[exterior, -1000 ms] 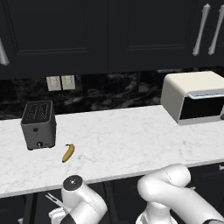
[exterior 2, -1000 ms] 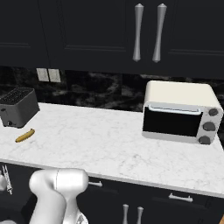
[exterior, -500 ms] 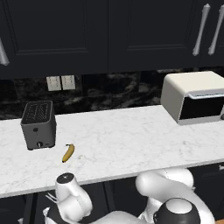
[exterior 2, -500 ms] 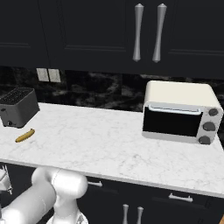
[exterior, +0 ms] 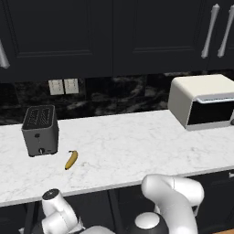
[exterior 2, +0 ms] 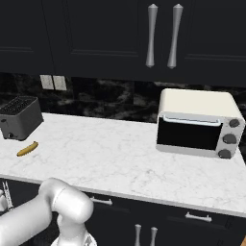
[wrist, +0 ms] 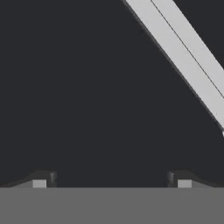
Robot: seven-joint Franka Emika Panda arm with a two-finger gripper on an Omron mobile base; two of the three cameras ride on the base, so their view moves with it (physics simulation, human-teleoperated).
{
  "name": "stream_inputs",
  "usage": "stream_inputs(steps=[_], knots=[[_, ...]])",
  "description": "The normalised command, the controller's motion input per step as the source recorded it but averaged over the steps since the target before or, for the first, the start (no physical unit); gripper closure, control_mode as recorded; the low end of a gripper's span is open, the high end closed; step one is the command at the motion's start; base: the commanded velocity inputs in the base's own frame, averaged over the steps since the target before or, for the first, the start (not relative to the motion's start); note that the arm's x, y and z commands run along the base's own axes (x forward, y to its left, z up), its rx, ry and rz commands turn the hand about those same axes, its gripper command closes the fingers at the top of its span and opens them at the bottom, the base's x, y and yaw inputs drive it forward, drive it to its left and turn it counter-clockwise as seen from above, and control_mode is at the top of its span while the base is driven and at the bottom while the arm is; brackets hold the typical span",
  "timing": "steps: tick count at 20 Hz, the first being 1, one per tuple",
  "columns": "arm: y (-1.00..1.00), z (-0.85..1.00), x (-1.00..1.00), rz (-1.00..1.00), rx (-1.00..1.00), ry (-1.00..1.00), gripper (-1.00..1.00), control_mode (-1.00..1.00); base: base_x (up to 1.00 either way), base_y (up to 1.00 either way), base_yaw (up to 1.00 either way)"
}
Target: Pick the tongs from the drawer and place it on the counter.
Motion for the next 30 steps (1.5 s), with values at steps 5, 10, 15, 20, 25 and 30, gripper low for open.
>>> stream_inputs(steps=[5,10,15,20,25,30], knots=[[0.30,-0.55,-0.52,0.04,-0.02,0.01,-1.00,-1.00,0.00,0.00,0.00],[0.35,-0.58,-1.00,0.12,-0.02,0.27,-1.00,-1.00,0.00,0.00,0.00],[0.37,-0.90,-1.00,0.17,-0.10,0.32,-1.00,-1.00,0.00,0.00,0.00],[0.43,-0.54,-1.00,0.15,-0.14,0.18,-1.00,-1.00,0.00,0.00,0.00],[0.13,-0.08,-1.00,0.11,-0.11,-0.02,-1.00,-1.00,0.00,0.00,0.00],[-0.04,0.85,-0.89,0.08,0.01,-0.27,-1.00,-1.00,0.00,0.00,0.00]])
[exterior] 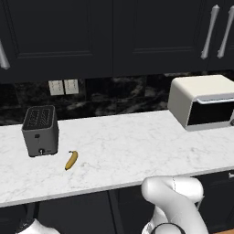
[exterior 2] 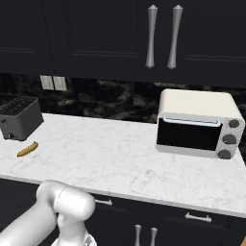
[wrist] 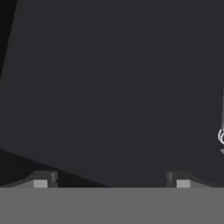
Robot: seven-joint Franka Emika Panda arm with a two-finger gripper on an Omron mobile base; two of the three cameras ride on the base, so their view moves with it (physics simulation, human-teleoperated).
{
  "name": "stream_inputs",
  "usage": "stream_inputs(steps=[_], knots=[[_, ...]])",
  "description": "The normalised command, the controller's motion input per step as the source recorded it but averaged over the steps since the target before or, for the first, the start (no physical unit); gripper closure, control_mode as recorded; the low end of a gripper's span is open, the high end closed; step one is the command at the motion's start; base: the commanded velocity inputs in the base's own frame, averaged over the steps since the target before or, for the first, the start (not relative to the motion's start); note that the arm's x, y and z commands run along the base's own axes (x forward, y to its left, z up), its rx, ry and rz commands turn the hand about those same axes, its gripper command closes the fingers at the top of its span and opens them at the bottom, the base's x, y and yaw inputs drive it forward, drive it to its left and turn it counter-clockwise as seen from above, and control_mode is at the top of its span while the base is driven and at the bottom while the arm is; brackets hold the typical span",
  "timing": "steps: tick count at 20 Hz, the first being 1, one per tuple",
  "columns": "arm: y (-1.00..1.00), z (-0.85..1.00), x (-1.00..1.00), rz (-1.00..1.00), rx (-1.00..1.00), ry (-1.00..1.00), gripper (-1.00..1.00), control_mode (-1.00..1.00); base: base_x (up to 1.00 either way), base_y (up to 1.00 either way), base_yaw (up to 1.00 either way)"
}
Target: Pick the tongs from the drawer and place it on the counter.
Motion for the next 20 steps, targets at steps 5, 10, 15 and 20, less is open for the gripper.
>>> stream_inputs(steps=[5,10,15,20], knots=[[-0.23,0.88,-0.02,0.15,0.09,-0.37,-1.00,-1.00,0.00,0.00,0.00],[-0.41,0.26,0.49,0.14,0.10,-0.08,-1.00,-1.00,0.00,0.00,0.00],[-0.29,0.00,0.53,0.07,0.00,0.05,-1.00,-1.00,0.00,0.00,0.00],[-0.04,-0.17,0.01,0.06,-0.07,-0.03,-1.00,-1.00,0.00,0.00,0.00]])
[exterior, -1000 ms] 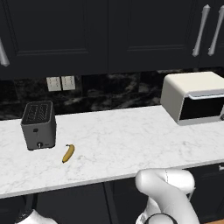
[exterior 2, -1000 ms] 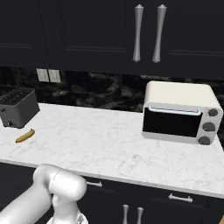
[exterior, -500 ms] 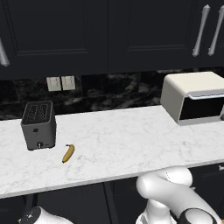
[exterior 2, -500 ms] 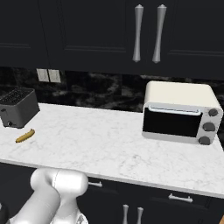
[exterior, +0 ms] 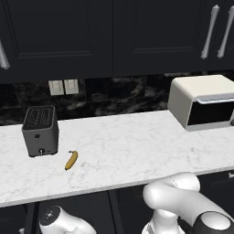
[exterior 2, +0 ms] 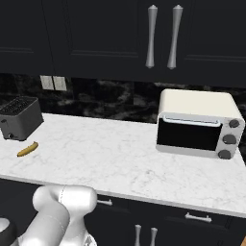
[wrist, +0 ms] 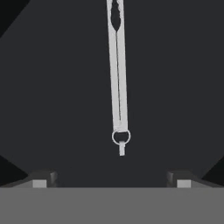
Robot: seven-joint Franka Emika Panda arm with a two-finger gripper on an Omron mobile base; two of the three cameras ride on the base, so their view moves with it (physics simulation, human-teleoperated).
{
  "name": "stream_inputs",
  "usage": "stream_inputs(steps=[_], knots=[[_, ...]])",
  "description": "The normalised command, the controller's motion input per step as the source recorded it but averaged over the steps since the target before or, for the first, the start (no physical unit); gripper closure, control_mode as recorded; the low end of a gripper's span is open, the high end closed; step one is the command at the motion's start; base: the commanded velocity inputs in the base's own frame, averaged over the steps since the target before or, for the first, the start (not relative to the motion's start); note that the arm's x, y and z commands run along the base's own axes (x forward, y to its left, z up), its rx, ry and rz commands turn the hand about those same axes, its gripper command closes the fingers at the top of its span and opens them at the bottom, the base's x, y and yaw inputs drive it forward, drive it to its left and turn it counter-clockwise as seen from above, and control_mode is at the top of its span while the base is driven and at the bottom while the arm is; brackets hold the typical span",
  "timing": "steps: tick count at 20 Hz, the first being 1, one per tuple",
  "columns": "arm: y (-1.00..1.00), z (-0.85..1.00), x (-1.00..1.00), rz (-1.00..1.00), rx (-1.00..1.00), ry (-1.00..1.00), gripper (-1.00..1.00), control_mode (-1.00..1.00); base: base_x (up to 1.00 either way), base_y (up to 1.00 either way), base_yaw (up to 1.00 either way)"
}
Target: Pick the tongs from the drawer and place it on the counter.
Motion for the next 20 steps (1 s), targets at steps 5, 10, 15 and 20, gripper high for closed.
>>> stream_inputs(steps=[5,10,15,20], knots=[[0.02,-0.42,0.36,0.08,-0.03,-0.02,-1.00,-1.00,0.00,0.00,0.00],[0.06,-0.28,0.41,0.05,0.00,0.00,-1.00,-1.00,0.00,0.00,0.00],[0.43,-0.32,0.08,0.01,-0.02,0.00,-1.00,-1.00,0.00,0.00,0.00],[0.14,-0.45,0.15,0.00,0.00,0.00,-1.00,-1.00,0.00,0.00,0.00]])
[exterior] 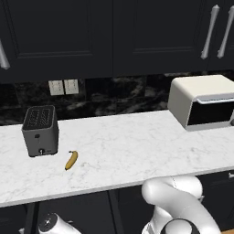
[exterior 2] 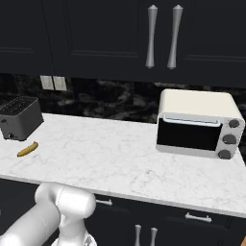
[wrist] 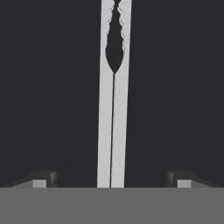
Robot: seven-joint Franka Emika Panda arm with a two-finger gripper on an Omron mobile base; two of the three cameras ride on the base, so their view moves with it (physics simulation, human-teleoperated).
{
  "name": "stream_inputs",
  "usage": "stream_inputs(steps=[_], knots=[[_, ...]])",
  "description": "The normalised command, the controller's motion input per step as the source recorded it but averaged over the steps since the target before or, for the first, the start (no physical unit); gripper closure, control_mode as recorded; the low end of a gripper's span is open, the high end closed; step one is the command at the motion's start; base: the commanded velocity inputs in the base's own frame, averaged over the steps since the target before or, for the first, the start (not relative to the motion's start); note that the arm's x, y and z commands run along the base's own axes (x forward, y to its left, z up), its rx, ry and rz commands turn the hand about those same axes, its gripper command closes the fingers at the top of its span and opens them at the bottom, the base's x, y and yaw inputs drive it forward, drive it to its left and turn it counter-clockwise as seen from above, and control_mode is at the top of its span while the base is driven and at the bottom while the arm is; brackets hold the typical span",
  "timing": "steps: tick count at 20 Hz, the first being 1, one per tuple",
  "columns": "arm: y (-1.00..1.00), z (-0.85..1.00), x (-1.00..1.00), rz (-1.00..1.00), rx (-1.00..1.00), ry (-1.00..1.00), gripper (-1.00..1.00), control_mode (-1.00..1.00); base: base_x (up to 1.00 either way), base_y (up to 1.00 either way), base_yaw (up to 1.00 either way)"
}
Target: Pick the tongs from the drawer and place it on the counter.
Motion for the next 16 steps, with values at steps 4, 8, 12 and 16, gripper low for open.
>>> stream_inputs(steps=[4,8,12,16], knots=[[0.00,-0.54,0.10,0.00,0.00,0.00,-1.00,-1.00,0.00,0.00,0.00],[0.19,-1.00,-0.22,0.02,0.00,0.05,-1.00,-1.00,0.00,0.00,0.00],[0.23,-1.00,-0.33,0.08,0.00,0.15,1.00,-1.00,0.00,0.00,0.00],[0.01,-1.00,-0.72,0.09,0.00,0.18,1.00,-1.00,0.00,0.00,0.00]])
